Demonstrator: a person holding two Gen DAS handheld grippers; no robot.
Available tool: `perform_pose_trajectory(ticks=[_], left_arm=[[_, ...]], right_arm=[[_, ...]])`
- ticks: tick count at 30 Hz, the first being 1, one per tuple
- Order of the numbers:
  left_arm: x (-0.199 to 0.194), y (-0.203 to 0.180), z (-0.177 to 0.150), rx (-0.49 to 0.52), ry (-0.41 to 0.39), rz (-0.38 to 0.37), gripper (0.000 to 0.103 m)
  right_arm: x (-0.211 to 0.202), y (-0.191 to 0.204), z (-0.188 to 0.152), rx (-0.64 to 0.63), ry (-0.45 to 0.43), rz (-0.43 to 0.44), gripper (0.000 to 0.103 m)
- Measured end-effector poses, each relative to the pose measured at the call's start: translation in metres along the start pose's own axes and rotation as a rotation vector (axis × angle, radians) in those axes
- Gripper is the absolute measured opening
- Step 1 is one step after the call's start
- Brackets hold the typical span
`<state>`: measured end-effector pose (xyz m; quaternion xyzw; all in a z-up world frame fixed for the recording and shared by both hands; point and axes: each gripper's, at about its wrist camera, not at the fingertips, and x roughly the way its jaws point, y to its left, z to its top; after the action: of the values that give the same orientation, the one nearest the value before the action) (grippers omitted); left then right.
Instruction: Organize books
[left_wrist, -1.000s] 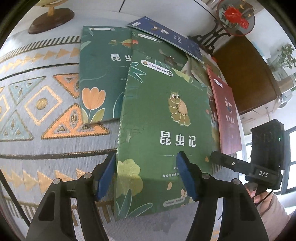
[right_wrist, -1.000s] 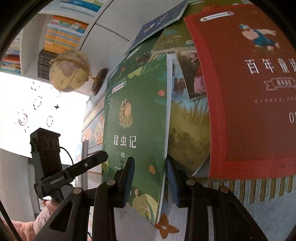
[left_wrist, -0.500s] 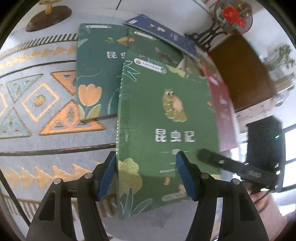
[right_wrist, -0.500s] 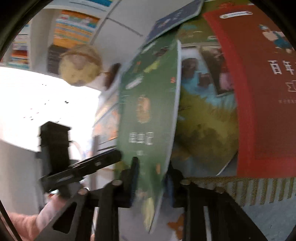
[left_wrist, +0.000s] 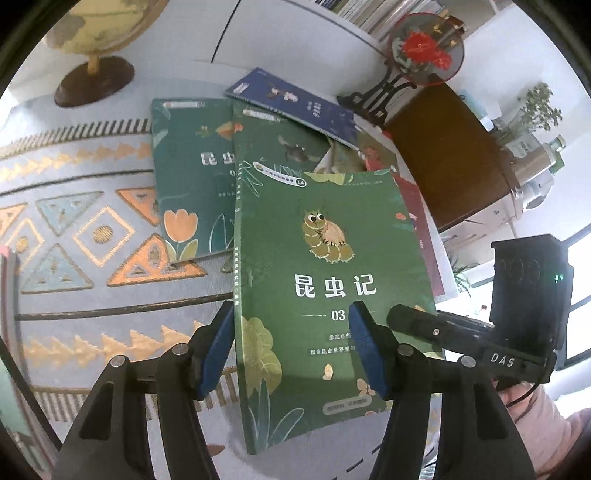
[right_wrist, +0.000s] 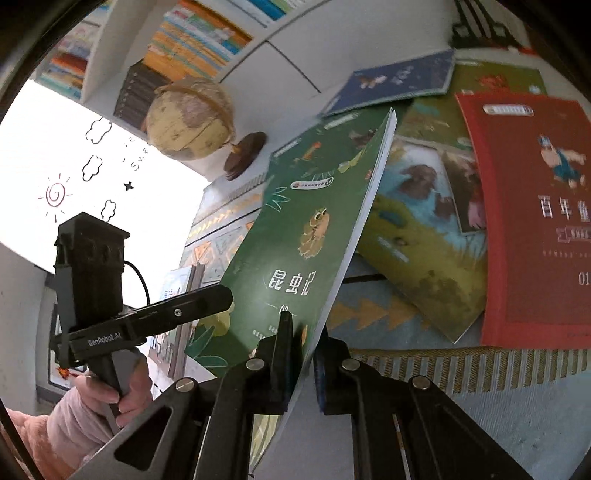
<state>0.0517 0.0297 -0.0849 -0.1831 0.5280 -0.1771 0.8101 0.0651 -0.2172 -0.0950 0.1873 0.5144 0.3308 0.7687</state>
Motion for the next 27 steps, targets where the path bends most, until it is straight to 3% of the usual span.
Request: perform_pose_trajectory(ticks=[12, 27], left_arm=[[-0.054, -0.007, -0.017, 0.034, -0.096, 0.044, 0.058], [-0.123, 0.022, -0.049, 0.009, -0.182, 0.143, 0.058]], right_arm=[[-0.017, 0.050, -0.014, -0.088, -0.034, -0.002, 0.010], [0.010, 0.127, -0.031, -0.154, -0.019, 0.036, 0.010]])
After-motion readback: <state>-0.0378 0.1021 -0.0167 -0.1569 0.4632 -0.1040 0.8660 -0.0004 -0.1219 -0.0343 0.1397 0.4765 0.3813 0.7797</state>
